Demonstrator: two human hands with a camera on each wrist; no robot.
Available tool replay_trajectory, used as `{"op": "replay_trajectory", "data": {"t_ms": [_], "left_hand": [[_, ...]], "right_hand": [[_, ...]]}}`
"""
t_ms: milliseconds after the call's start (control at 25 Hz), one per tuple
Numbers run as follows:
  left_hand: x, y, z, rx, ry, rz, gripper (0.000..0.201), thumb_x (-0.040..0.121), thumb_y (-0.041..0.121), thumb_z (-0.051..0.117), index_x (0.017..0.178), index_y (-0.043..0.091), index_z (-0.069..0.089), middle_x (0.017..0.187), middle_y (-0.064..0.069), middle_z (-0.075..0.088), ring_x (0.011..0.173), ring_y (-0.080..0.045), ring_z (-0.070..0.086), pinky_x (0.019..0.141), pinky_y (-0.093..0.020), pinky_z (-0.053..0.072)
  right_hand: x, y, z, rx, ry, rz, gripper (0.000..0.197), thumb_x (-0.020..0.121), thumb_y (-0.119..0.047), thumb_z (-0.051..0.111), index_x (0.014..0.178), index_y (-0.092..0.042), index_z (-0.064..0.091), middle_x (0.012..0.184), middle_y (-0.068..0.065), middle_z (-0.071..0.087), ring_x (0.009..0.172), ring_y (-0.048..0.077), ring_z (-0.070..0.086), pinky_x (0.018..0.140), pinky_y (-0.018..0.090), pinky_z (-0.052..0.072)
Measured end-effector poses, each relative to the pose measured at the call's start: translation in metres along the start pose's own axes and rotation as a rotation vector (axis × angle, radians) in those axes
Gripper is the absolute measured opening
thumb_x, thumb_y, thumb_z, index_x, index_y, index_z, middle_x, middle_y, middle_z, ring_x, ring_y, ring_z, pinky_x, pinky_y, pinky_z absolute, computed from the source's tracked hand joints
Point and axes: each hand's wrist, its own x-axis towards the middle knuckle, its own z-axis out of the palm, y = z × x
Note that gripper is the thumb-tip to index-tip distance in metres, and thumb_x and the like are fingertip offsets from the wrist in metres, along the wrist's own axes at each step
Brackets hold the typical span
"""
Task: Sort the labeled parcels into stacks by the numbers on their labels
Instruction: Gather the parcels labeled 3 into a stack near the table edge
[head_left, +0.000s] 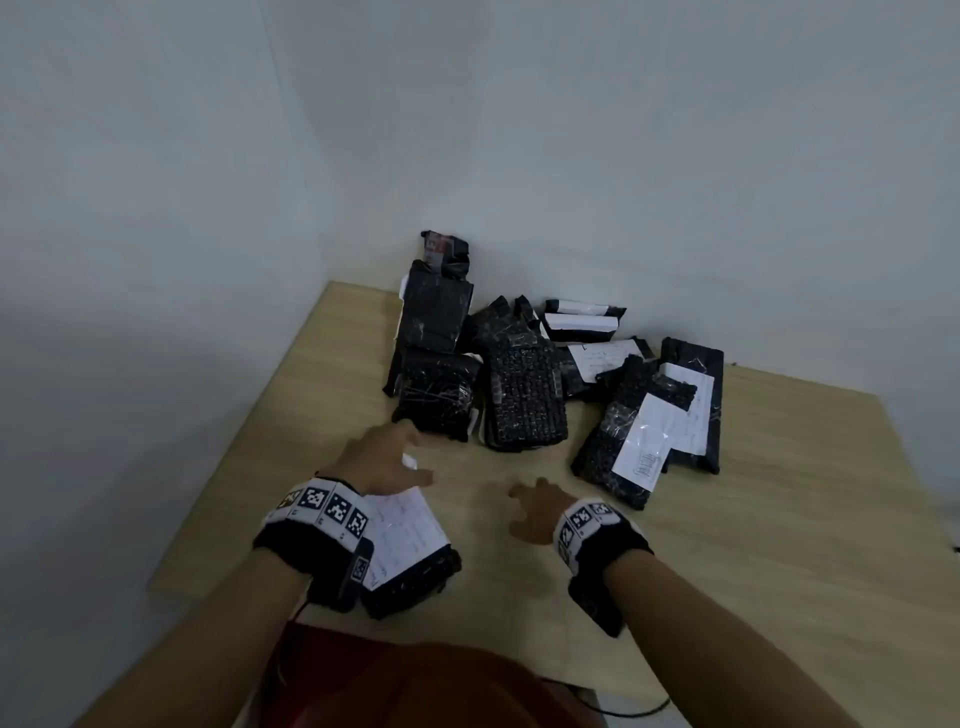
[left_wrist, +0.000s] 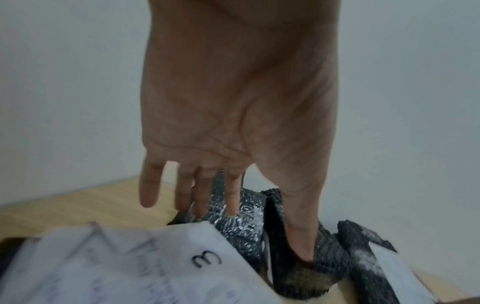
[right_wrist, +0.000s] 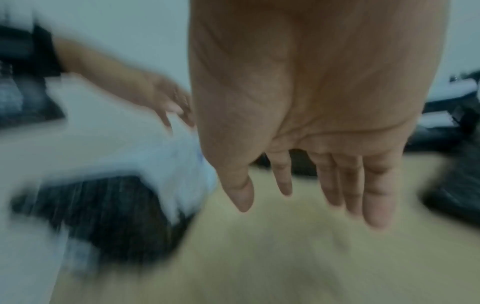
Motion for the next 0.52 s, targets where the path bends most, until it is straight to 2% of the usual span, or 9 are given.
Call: {"op": "replay_trajectory", "data": {"t_ms": [80,120,200,280,360,440,520], "left_hand": [[0.001,-0.013,-0.001,0.174,-0.035,-0.159,0.119,0.048,0.075,0.075,0.144,0.024,0.024,0.143,-0.011,0.035,0.132,-0.032,0.036,0.105,-0.051,0.037],[0.003,-0.02,0.001,0.18,-0.078,-0.234,0.14,0.035,0.082,0.073,0.148,0.026,0.012,0.148,-0.014,0.026,0.137,-0.037,0.029,0.107,-0.056,0.033],[0.003,-0.026,0.003,0.163,-0.163,-0.305,0.159,0.019,0.087,0.07,0.15,0.032,-0.002,0.155,-0.018,0.015,0.142,-0.038,0.019,0.111,-0.058,0.027],[0.002,-0.027,0.004,0.147,-0.159,-0.249,0.15,0.029,0.08,0.077,0.15,0.034,0.0,0.154,-0.015,0.02,0.141,-0.035,0.023,0.113,-0.053,0.027],[-0.002,-0.025,0.001,0.092,-0.117,-0.134,0.131,0.046,0.066,0.084,0.148,0.04,0.005,0.149,-0.009,0.022,0.138,-0.034,0.02,0.112,-0.052,0.028],[-0.001,-0.027,0.0,0.032,-0.1,-0.042,0.128,0.043,0.062,0.087,0.144,0.05,0.008,0.147,-0.006,0.017,0.137,-0.033,0.013,0.109,-0.056,0.029],[0.004,-0.029,-0.005,0.035,-0.088,0.017,0.132,0.035,0.066,0.086,0.142,0.053,0.01,0.148,-0.001,0.013,0.138,-0.03,0.009,0.11,-0.057,0.026]], "right_hand": [[0.003,0.01,0.018,-0.073,-0.064,0.066,0.074,0.092,-0.047,0.058,0.153,-0.026,0.022,0.153,0.019,0.025,0.132,0.041,0.042,0.106,0.048,0.042],[0.004,0.015,0.029,-0.091,-0.087,0.097,0.082,0.089,-0.048,0.062,0.154,-0.028,0.016,0.158,0.022,0.016,0.135,0.042,0.039,0.108,0.048,0.04],[0.007,0.016,0.04,-0.111,-0.142,0.132,0.103,0.084,-0.047,0.071,0.156,-0.031,0.0,0.16,0.026,-0.01,0.143,0.047,0.023,0.114,0.052,0.033],[0.011,0.009,0.04,-0.101,-0.166,0.15,0.114,0.081,-0.037,0.077,0.156,-0.029,-0.008,0.158,0.027,-0.022,0.146,0.05,0.005,0.115,0.057,0.026],[0.017,0.0,0.038,-0.063,-0.129,0.175,0.102,0.091,-0.022,0.068,0.154,-0.034,-0.01,0.157,0.025,-0.026,0.146,0.051,-0.006,0.114,0.058,0.026],[0.031,-0.007,0.042,-0.055,-0.051,0.206,0.081,0.102,-0.014,0.045,0.151,-0.044,-0.012,0.158,0.025,-0.025,0.146,0.051,-0.008,0.113,0.057,0.031],[0.045,-0.018,0.041,-0.099,0.012,0.219,0.076,0.104,-0.01,0.033,0.149,-0.048,-0.015,0.158,0.028,-0.022,0.146,0.051,-0.007,0.112,0.056,0.032]]}}
